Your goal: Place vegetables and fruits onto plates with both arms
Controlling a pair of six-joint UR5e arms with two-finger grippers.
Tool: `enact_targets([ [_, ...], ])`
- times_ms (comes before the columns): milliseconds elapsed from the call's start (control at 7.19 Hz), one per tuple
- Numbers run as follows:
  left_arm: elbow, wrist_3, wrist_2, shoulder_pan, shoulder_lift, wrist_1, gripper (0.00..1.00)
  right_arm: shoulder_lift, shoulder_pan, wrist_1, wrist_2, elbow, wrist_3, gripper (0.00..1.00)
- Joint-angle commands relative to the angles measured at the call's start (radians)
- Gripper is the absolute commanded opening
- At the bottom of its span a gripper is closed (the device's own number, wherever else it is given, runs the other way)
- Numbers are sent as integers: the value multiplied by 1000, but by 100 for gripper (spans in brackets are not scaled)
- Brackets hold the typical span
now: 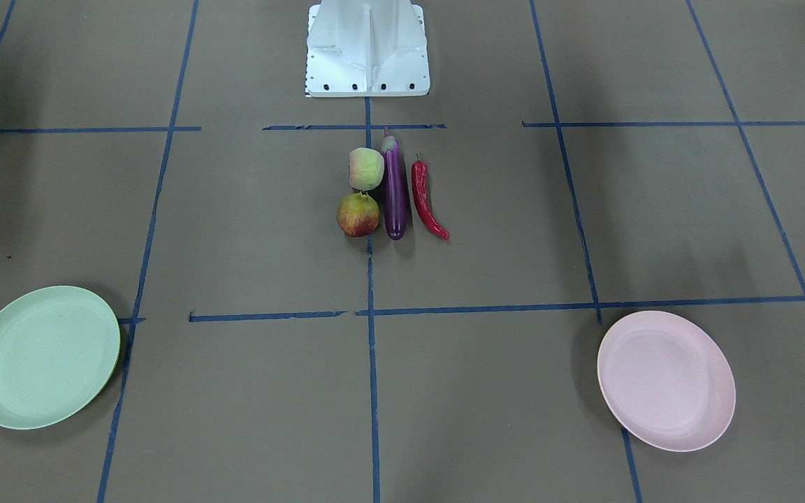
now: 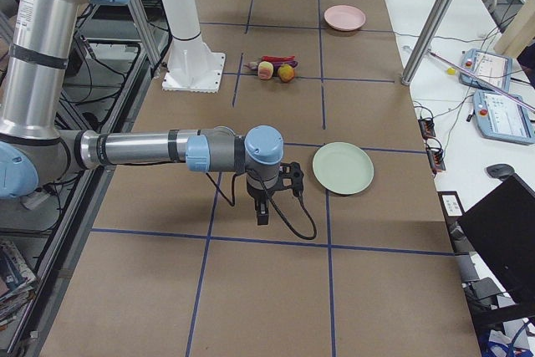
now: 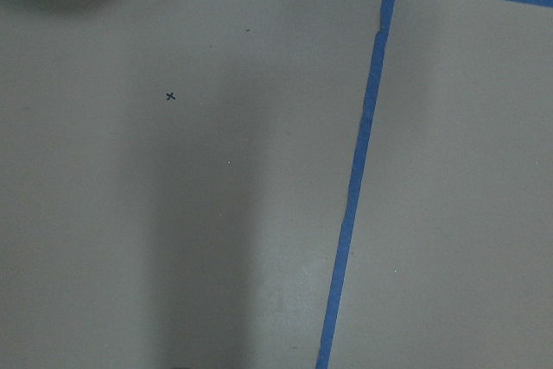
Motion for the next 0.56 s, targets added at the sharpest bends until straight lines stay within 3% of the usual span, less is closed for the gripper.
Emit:
enact_targets([
  [0, -3, -2, 43, 0, 3, 0, 100, 3, -2, 32, -2, -3, 2, 100],
  [417, -12, -8, 40, 3, 1, 0, 100, 4, -57, 46, 10, 0, 6, 100],
])
